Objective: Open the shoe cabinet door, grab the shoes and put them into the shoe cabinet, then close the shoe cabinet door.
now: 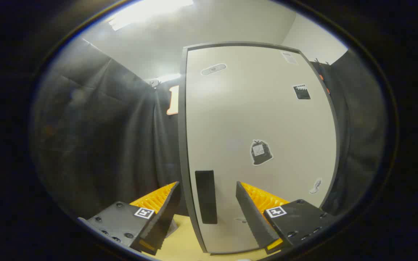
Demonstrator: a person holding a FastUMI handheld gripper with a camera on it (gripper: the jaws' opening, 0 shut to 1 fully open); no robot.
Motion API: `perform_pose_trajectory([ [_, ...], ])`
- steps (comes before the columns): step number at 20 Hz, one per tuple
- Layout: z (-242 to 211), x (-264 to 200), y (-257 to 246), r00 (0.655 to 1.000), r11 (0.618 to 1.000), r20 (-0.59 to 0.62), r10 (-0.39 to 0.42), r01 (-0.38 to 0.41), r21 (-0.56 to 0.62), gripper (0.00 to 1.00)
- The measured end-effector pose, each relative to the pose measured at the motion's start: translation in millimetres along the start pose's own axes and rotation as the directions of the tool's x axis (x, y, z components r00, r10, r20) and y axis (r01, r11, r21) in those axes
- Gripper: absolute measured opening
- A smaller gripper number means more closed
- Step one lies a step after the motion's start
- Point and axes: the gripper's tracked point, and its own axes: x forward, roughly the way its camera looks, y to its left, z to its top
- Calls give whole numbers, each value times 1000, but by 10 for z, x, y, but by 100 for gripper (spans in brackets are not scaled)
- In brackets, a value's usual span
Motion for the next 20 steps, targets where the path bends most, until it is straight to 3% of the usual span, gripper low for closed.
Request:
perform_pose_trajectory([
  [11,-255,417,2,999,1000,-45,-25,25,13,95],
  [14,-373,493,-4,996,999,-77,-39,40,12,90],
  [20,-336,499,-51,995,996,-31,-93,93,-19,79],
])
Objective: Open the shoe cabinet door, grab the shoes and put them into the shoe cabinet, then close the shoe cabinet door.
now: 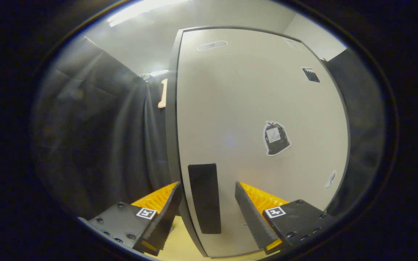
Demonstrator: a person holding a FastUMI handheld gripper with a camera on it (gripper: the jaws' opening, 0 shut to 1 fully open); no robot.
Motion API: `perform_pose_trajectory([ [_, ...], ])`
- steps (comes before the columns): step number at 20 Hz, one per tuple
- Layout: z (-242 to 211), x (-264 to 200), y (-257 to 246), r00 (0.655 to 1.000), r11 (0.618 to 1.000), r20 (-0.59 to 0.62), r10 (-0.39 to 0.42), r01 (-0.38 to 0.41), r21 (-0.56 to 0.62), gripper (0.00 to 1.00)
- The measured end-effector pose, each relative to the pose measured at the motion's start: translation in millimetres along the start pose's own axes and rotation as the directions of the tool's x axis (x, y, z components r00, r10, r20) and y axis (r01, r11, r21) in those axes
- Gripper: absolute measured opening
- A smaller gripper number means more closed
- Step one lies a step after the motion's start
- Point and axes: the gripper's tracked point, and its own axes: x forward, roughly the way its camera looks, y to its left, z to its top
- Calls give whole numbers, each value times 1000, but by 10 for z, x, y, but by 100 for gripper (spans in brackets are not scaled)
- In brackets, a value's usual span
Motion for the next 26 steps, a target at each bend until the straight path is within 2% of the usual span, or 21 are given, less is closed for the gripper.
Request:
perform_pose_trajectory([
  [2,4,17,-29,1000,1000,1,-19,19,-5,76],
  [4,-1,8,-24,1000,1000,-3,-22,22,-13,63],
  [6,-9,8,81,1000,1000,-2,15,-15,-10,51],
  [9,-22,-7,76,1000,1000,-14,-5,5,-2,32],
  [12,-39,-1,79,1000,1000,-16,-14,14,-2,25],
  [16,11,-138,60,1000,1000,-11,-20,20,-20,17],
  [22,24,-381,11,1000,1000,-21,10,-11,-16,17],
  [26,68,-593,-29,998,998,-32,62,-62,-15,17],
])
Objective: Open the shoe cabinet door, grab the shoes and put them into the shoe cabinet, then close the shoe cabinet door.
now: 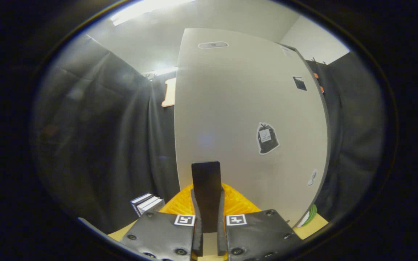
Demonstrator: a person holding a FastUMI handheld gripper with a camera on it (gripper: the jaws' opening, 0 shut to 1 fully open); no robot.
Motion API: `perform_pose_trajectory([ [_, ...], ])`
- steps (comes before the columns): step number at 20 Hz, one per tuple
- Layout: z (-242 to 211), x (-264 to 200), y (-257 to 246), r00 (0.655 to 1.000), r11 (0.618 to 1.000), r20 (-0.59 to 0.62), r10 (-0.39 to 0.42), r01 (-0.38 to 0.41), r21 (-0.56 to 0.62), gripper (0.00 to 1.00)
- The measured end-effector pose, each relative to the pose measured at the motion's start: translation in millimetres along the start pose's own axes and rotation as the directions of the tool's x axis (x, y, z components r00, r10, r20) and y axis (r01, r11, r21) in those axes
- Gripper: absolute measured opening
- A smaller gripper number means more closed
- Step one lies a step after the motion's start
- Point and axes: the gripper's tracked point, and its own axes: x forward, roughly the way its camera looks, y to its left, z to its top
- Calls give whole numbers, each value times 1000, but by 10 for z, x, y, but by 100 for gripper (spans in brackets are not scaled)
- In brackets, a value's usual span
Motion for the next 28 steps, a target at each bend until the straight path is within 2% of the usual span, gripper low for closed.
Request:
perform_pose_trajectory([
  [8,64,-228,-105,994,994,-18,109,-109,17,17],
  [13,93,-379,-247,990,990,-17,137,-136,30,17],
  [24,163,-656,-662,996,996,24,83,-83,17,16],
  [28,169,-678,-839,999,1000,26,21,-21,15,15],
])
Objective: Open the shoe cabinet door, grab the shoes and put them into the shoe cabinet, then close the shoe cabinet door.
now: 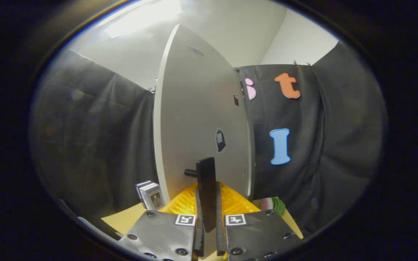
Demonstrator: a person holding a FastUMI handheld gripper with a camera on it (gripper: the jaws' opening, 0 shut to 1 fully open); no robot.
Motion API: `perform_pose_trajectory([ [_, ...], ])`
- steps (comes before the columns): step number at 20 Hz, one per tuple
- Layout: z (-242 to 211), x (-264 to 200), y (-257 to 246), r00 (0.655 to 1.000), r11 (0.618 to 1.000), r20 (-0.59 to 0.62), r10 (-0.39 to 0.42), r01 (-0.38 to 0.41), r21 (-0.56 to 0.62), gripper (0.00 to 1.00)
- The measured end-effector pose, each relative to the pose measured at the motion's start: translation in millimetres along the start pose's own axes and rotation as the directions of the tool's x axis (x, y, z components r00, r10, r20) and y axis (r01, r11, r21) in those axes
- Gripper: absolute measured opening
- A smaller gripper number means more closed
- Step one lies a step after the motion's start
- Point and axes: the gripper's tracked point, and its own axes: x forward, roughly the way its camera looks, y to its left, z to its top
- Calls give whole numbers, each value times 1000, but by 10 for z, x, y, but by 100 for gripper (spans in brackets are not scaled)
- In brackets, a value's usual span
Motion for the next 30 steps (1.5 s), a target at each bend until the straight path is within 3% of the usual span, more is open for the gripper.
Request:
perform_pose_trajectory([
  [9,-34,-153,-354,984,983,-12,-178,178,36,10],
  [21,-117,-547,-787,926,923,-15,-376,376,78,6],
  [26,-159,-728,-755,926,925,-12,-376,376,56,7],
  [30,-99,-751,-487,945,944,16,-327,326,50,7],
])
